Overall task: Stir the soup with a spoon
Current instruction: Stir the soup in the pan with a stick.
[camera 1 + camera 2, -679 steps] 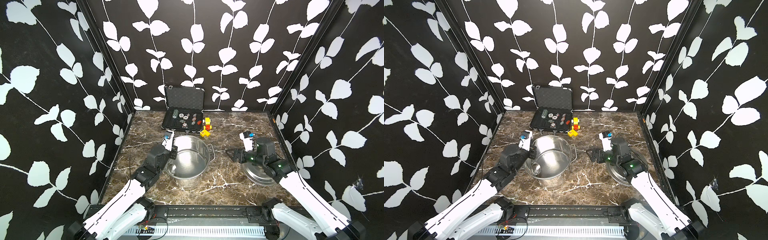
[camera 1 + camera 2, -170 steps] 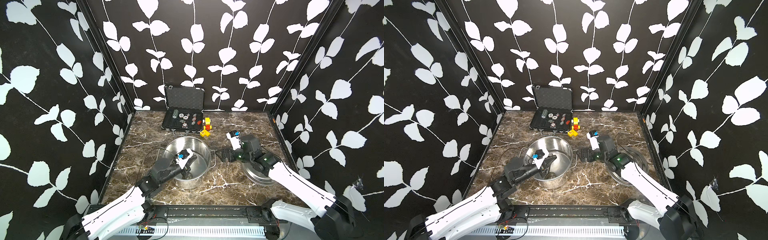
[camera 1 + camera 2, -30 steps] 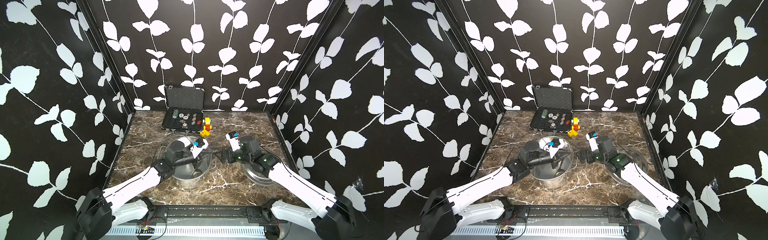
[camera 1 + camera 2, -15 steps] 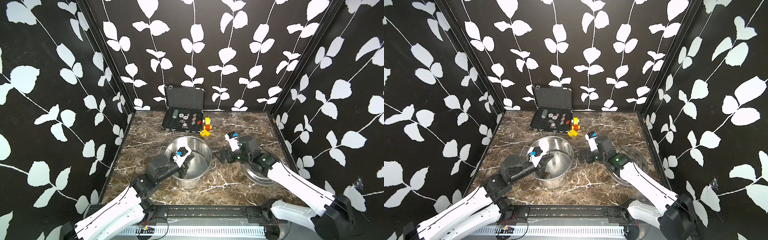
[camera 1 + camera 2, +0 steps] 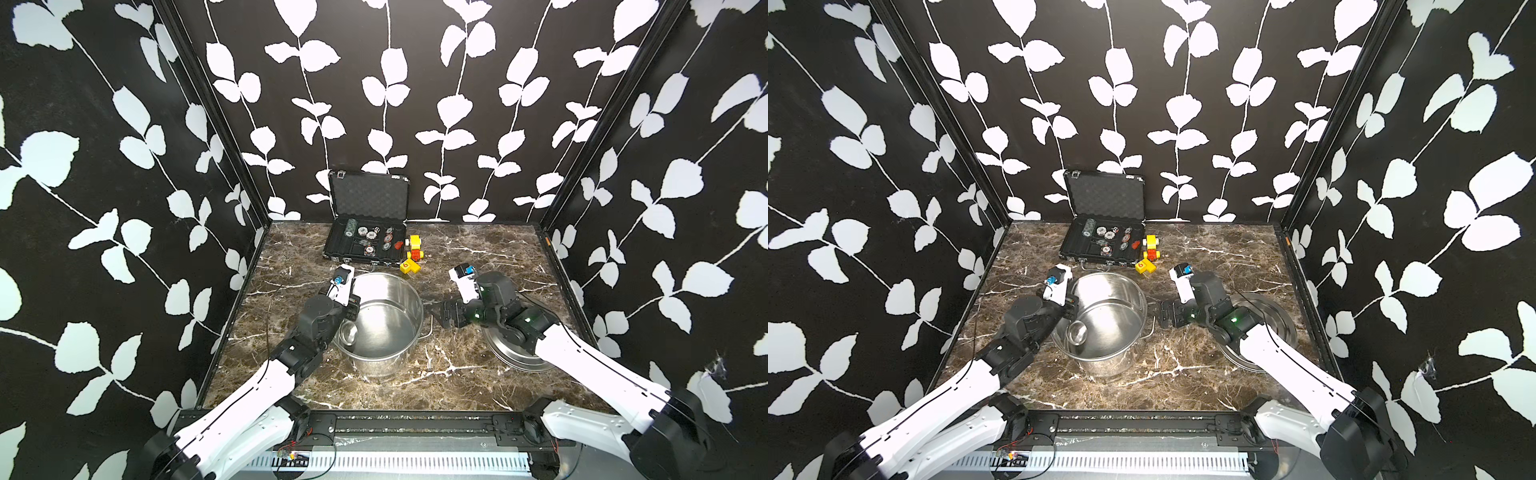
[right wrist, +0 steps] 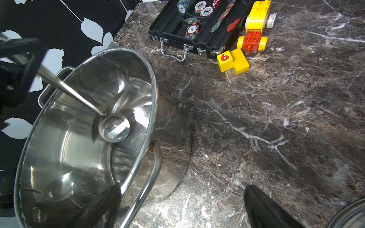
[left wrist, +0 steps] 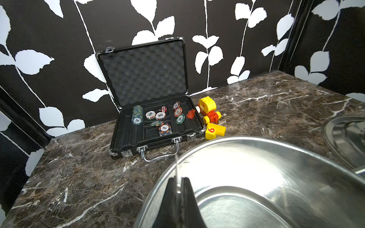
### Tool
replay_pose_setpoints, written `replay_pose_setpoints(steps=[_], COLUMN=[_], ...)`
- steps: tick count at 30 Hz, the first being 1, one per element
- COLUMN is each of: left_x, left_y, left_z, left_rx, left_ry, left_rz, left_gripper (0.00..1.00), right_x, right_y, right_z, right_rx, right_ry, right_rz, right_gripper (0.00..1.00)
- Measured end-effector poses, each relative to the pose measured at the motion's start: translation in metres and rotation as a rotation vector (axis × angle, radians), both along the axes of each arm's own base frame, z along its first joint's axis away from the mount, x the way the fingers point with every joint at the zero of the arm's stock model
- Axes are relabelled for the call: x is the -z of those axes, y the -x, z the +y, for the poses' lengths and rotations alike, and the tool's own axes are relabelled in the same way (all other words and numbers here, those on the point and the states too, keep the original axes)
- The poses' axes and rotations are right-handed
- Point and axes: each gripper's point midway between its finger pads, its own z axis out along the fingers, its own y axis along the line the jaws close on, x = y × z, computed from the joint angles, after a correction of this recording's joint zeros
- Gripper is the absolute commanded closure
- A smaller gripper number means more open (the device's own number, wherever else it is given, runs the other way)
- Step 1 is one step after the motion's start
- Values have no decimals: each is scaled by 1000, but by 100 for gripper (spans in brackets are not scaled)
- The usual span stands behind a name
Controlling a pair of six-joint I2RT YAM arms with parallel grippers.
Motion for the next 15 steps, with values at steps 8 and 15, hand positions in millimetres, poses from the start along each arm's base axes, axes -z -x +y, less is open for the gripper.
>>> replay_pose_setpoints(steps=[8, 15], left_x=[-7, -3], left_y=[-32, -50], left_z=[-41, -97], left_rx=[105, 313], left_ry=[-6, 11], left_rz=[39, 85], left_gripper=[100, 100], right_x=[-8, -7], right_y=[3, 4], right_z=[-3, -4], right_rx=[2, 4], right_ry=[-10, -3], right_rz=[-22, -15], right_gripper=[1, 1])
